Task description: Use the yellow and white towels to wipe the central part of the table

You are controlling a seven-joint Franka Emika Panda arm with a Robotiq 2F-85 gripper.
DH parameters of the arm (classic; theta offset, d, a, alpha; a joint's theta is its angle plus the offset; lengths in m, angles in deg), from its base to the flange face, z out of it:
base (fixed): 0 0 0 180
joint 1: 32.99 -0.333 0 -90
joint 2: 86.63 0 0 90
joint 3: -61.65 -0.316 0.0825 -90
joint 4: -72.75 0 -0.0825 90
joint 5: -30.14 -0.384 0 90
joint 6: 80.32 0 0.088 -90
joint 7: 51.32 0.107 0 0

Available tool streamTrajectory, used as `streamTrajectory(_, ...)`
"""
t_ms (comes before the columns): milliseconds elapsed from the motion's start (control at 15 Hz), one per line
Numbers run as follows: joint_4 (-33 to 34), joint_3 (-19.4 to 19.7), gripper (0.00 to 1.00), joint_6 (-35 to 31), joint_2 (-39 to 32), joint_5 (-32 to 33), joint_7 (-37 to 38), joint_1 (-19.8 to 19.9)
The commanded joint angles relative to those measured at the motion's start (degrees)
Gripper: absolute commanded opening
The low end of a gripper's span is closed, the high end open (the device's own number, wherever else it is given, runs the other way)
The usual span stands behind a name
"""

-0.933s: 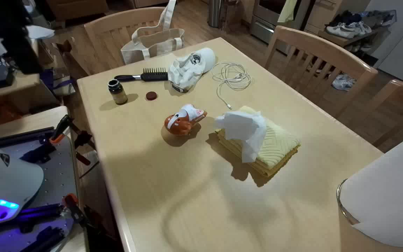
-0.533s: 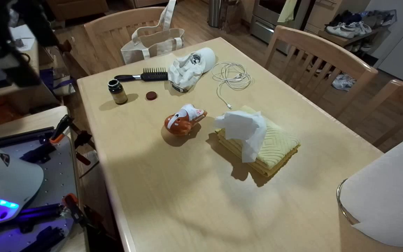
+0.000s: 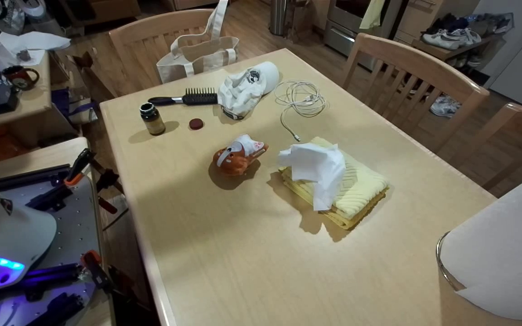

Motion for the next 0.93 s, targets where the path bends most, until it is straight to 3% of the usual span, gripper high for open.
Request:
streamTrajectory(0,0.6,-2.3,1.00,0.0,-0.6,-0.2,3.6,0.5)
streamTrajectory(200,1.5,-5.3,1.00,-0.1,-2.2,-0.1,8.7,0.4)
streamTrajectory(533,3.0,-8.2,1.00,1.0,-5.6,-8.7,17.1,-0.8)
streamTrajectory(667,3.6,-11.2,1.00,-0.7,-8.0,-9.9,23.0,-0.3)
streamTrajectory(867,3.2,-15.5,1.00,-8.9,-10.4,-8.3,33.8,0.6)
